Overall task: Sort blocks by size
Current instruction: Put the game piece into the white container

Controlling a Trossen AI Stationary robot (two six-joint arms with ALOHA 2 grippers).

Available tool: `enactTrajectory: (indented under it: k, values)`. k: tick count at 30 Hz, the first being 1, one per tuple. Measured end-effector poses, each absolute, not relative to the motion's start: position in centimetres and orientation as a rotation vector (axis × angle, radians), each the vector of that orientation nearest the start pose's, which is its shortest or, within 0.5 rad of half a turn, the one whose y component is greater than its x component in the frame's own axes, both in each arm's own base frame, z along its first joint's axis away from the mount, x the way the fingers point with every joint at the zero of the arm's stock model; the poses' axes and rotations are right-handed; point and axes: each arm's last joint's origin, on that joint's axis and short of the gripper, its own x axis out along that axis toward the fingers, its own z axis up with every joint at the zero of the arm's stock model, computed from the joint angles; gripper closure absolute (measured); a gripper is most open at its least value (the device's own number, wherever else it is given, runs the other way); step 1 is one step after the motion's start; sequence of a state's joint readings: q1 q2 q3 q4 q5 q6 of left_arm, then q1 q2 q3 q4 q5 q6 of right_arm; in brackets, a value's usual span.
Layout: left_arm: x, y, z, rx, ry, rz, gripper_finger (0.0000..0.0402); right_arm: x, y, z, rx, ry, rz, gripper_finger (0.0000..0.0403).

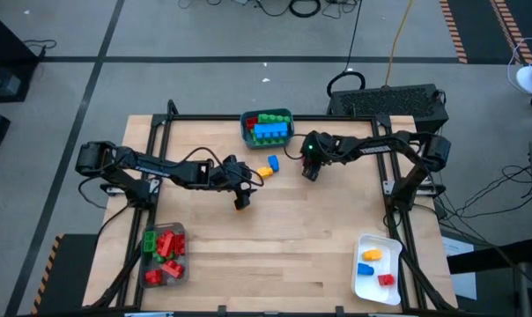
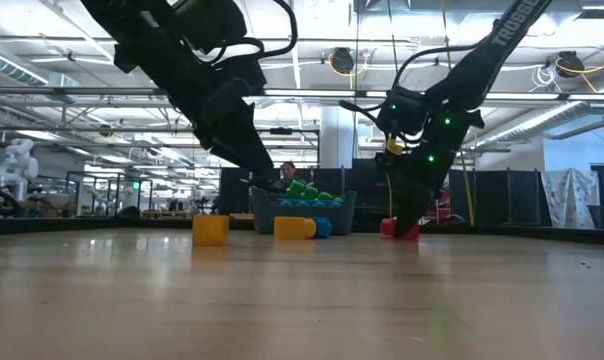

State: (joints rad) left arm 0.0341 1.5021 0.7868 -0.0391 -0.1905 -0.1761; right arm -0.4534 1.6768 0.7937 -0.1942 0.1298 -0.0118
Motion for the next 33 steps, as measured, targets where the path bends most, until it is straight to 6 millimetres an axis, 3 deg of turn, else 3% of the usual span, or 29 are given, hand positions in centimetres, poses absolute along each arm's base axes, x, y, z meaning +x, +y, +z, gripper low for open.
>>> enactTrajectory:
  k: [6, 13, 20, 33]
  values:
    - [29.6, 1.6, 18.6, -0.108, 0.732, 0.28, 0.011, 26.3, -13.1, 13.2, 0.166, 1.089, -0.513, 0.029]
    - [29.6, 1.6, 18.6, -0.108, 0.732, 0.281, 0.011, 25.3, -10.9, 15.2, 0.185, 1.142, -0.484, 0.029]
    - [29.6, 1.6, 18.6, -0.1, 0.725, 0.301, 0.011, 23.8, -6.2, 18.0, 0.226, 1.192, -0.433, 0.029]
    - [29.6, 1.6, 18.6, -0.1, 0.723, 0.303, 0.011, 19.7, 2.3, 23.0, 0.373, 1.096, -0.325, 0.029]
